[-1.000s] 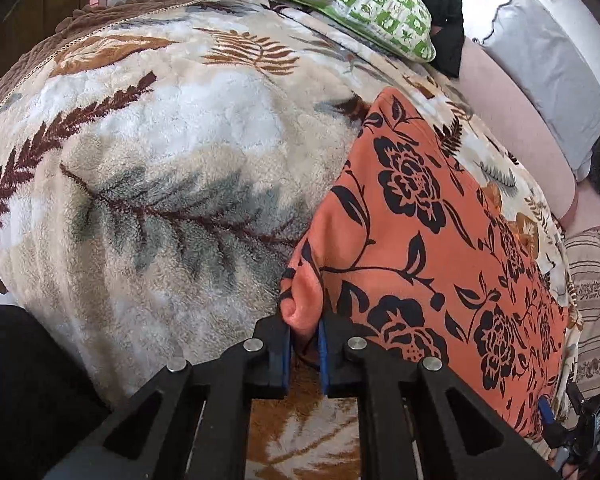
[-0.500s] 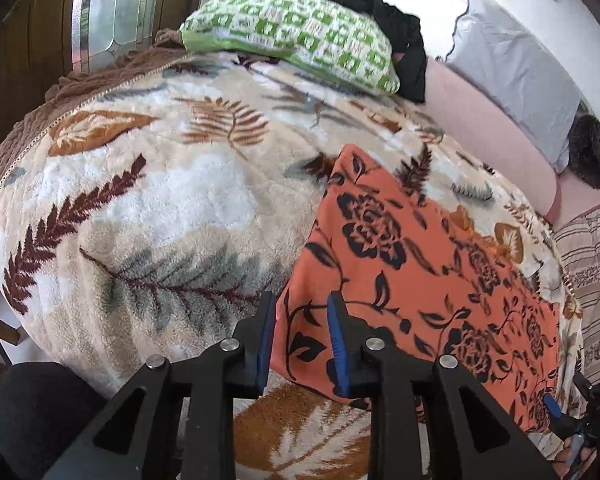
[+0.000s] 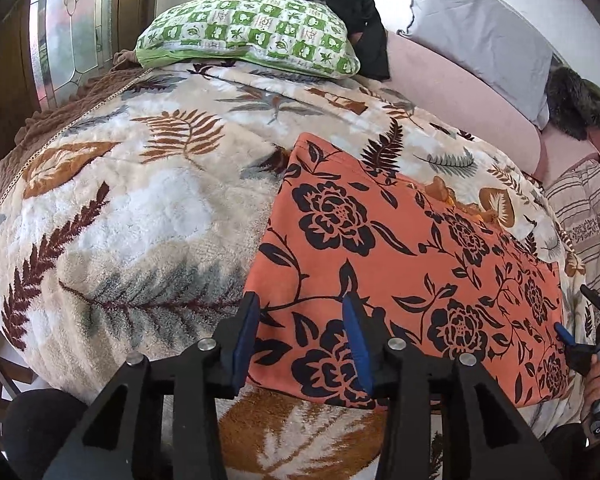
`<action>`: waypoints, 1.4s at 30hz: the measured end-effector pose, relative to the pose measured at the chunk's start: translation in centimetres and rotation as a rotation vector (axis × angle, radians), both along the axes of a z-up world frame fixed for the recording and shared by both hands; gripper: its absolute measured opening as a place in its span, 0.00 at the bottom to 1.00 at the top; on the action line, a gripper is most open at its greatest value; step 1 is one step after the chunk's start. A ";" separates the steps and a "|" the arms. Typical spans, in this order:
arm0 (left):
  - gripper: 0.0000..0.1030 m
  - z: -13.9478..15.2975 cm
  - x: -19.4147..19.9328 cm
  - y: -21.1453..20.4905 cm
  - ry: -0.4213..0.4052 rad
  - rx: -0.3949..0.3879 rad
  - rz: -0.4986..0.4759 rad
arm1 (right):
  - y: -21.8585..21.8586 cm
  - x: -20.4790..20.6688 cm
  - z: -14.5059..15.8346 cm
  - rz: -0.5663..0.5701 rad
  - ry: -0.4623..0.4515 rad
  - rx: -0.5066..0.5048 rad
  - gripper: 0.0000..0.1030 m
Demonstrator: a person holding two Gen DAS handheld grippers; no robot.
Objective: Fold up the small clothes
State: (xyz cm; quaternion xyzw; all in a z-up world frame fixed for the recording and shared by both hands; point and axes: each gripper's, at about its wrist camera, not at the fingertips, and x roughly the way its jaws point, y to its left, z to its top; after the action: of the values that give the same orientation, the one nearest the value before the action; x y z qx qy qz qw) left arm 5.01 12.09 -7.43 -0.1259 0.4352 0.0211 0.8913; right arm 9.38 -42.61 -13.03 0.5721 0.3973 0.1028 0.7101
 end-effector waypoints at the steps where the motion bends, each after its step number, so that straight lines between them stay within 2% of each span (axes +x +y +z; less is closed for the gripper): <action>1: 0.48 0.1 -0.1 -0.1 -0.001 0.005 -0.002 | 0.4 -0.1 1.4 0.022 -0.027 -0.053 0.79; 2: 0.50 0.1 0.0 -0.2 0.001 0.010 -0.005 | 0.9 -0.3 2.5 0.043 -0.052 -0.089 0.82; 6: 0.52 -0.2 0.4 -1.0 0.025 0.013 -0.028 | 1.8 0.8 3.6 0.091 -0.079 -0.063 0.83; 12: 0.55 0.4 0.0 -1.4 0.024 0.055 -0.034 | 0.3 6.8 1.2 0.050 -0.054 0.061 0.83; 15: 0.57 0.3 0.2 -1.1 0.037 0.062 -0.025 | -1.2 9.2 -1.9 0.005 0.034 0.003 0.83; 16: 0.58 0.2 0.3 -1.1 0.043 0.065 -0.028 | -1.8 9.2 -2.5 -0.024 0.028 0.056 0.83; 18: 0.58 0.1 0.6 -1.2 0.046 0.072 -0.027 | -2.1 8.8 -1.4 -0.039 0.019 0.061 0.83; 21: 0.60 -0.2 1.0 -1.6 0.060 0.067 -0.040 | -1.0 6.6 1.5 0.007 -0.022 -0.056 0.83; 24: 0.63 -0.4 0.9 -2.2 0.062 0.071 -0.070 | 0.7 1.9 3.0 0.042 -0.037 -0.099 0.83; 28: 0.68 -0.4 0.7 -2.8 0.045 0.053 -0.079 | 3.1 -5.8 3.5 0.049 -0.033 -0.063 0.84; 30: 0.68 -0.6 0.8 -3.4 0.050 0.044 -0.097 | 4.1 -9.1 2.7 0.050 -0.001 -0.039 0.85; 32: 0.68 -0.7 0.6 -4.1 0.051 0.047 -0.121 | 4.3 -11.8 1.0 0.000 0.043 0.011 0.85; 35: 0.68 -0.8 0.3 -4.6 0.058 0.053 -0.149 | 3.7 -13.1 -1.4 -0.068 0.103 0.051 0.85; 38: 0.68 -0.7 -0.3 -4.4 0.056 0.059 -0.139 | 2.8 -12.9 -2.3 -0.117 0.104 0.076 0.85; 41: 0.68 -0.8 -0.5 -3.7 0.062 0.048 -0.106 | 1.8 -11.7 -2.4 -0.131 0.048 0.103 0.85; 42: 0.68 -0.8 -0.5 -3.5 0.067 0.046 -0.100 | 1.6 -11.3 -3.2 -0.144 0.085 0.125 0.85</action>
State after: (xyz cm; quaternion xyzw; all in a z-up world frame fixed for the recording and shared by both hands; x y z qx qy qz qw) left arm 4.49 8.56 -8.26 -0.0827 0.4697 -0.0092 0.8789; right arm -1.94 -41.00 -16.19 0.6463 0.3775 0.0517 0.6612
